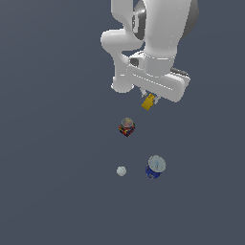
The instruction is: Pick up a designated object from a clutter of objects.
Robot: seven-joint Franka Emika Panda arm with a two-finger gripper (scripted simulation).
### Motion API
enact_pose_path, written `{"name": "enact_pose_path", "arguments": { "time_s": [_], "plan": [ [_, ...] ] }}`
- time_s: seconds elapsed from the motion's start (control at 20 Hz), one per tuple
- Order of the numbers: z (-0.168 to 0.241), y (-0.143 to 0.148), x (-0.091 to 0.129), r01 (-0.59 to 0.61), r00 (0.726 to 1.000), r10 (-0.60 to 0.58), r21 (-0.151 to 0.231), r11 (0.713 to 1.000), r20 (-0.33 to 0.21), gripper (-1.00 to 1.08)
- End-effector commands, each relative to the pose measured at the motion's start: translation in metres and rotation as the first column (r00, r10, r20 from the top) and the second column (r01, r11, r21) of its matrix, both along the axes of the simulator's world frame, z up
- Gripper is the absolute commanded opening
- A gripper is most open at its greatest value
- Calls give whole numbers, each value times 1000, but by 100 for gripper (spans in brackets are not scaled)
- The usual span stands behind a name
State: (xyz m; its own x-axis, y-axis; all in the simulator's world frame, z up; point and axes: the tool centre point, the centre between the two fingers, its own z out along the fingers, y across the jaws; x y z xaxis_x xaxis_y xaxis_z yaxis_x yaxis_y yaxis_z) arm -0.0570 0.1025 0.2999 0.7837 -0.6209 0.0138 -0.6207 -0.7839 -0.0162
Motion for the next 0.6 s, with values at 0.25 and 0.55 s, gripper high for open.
{"name": "enact_pose_path", "arguments": {
  "time_s": [0.25,0.55],
  "plan": [
    [70,-3,-12,0,1000,0,-3,1000,-10,-100],
    [113,-4,-18,-1,1000,1,-3,1000,-16,-100]
  ]
}}
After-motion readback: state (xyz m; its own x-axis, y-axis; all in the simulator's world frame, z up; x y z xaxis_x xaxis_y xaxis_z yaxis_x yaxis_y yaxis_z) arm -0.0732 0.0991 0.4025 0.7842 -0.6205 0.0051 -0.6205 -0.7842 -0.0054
